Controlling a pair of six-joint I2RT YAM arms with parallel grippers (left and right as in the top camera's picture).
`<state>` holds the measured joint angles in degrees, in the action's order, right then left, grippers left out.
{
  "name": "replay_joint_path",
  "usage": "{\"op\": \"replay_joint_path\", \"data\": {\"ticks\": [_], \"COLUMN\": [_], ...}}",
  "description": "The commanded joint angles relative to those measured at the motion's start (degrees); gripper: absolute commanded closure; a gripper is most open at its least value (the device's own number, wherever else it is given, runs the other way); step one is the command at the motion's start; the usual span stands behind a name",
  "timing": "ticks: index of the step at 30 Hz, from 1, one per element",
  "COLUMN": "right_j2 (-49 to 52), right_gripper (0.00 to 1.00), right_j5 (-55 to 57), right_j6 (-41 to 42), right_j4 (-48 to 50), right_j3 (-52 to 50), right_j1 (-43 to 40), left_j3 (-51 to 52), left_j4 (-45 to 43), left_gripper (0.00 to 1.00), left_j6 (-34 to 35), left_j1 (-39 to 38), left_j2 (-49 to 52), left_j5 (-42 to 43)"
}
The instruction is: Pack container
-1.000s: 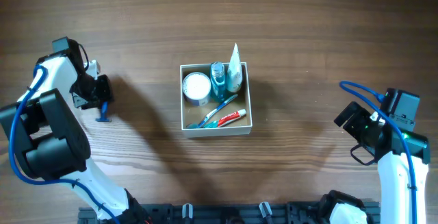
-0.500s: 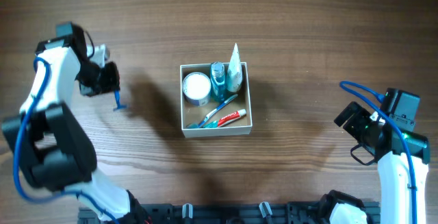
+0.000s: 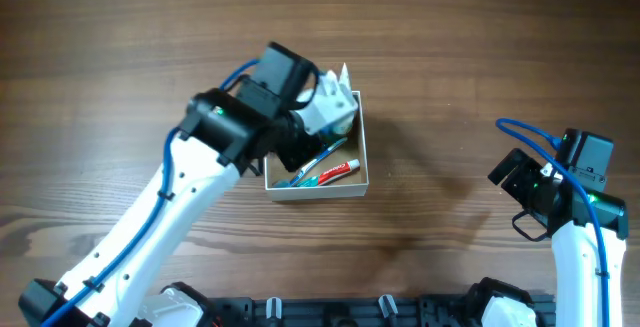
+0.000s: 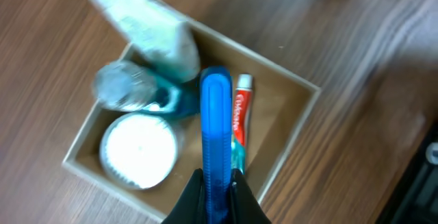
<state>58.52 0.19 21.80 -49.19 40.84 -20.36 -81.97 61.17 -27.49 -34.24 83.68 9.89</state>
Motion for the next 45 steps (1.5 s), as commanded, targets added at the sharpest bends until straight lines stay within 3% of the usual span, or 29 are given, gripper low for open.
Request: {"op": "replay_joint_path", "data": {"ticks": [1, 7, 14, 21, 22, 24, 28, 33, 34, 39, 43, 45], "right_j2": [-0.33, -0.22, -0.22, -0.22, -0.22, -0.22, -0.22, -0.24, -0.24, -0.24, 3.30, 7.82], "right_gripper": [0.00, 0.00, 0.00, 0.00, 0.00, 0.00, 0.00, 0.00, 0.00, 0.03, 0.02, 0.00], "right_j5": [-0.26, -0.26, -0.26, -0.24, -0.26, -0.26, -0.24, -0.33, -0.79, -6.47, -6.67, -6.69], "right_j6": [0.02, 0.02, 0.02, 0.00, 0.02, 0.00, 0.00, -0.28, -0.33, -4.37, -14.69, -19.43], "right_j4": [0.15, 0.28, 0.28, 0.28, 0.28, 0.28, 0.26, -0.33, -0.11, 1.31, 5.27, 5.99], "right_j3": [0.46, 0.44, 0.44, 0.44, 0.44, 0.44, 0.44, 0.46, 0.48, 9.11, 18.58, 19.30], "right_j1": [-0.13, -0.13, -0.13, -0.13, -0.13, -0.13, -0.13, -0.13, -0.13, 1.09, 9.81, 13.09], "left_j3": [0.42, 0.59, 0.59, 0.76, 0.76, 0.76, 0.74, 0.74, 0.74, 0.74, 0.74, 0.74], "left_j4": [1.44, 2.45, 2.29, 1.53, 1.57, 1.88, 2.58, 4.28, 4.26, 4.00, -1.84, -4.35], "left_gripper": [0.96, 0.96, 0.96, 0.96, 0.94, 0.68, 0.49, 0.22, 0.00, 0.00, 0.00, 0.00], "left_j6": [-4.26, -12.83, -12.79, -12.59, -12.57, -12.55, -12.50, -5.22, -3.26, 9.38, 27.85, 32.39], "left_j1": [-2.69, -3.43, -3.41, -3.41, -3.41, -3.41, -3.41, -3.41, -3.34, 2.95, 19.82, 25.99], "left_j2": [1.33, 7.56, 17.97, 21.14, 21.14, 21.14, 20.94, 11.74, 9.11, -1.73, -2.05, -1.09], "left_j5": [-0.52, -2.32, -3.41, -3.54, -3.54, -3.52, -3.54, -6.01, -7.91, -14.51, -14.19, -10.95]}}
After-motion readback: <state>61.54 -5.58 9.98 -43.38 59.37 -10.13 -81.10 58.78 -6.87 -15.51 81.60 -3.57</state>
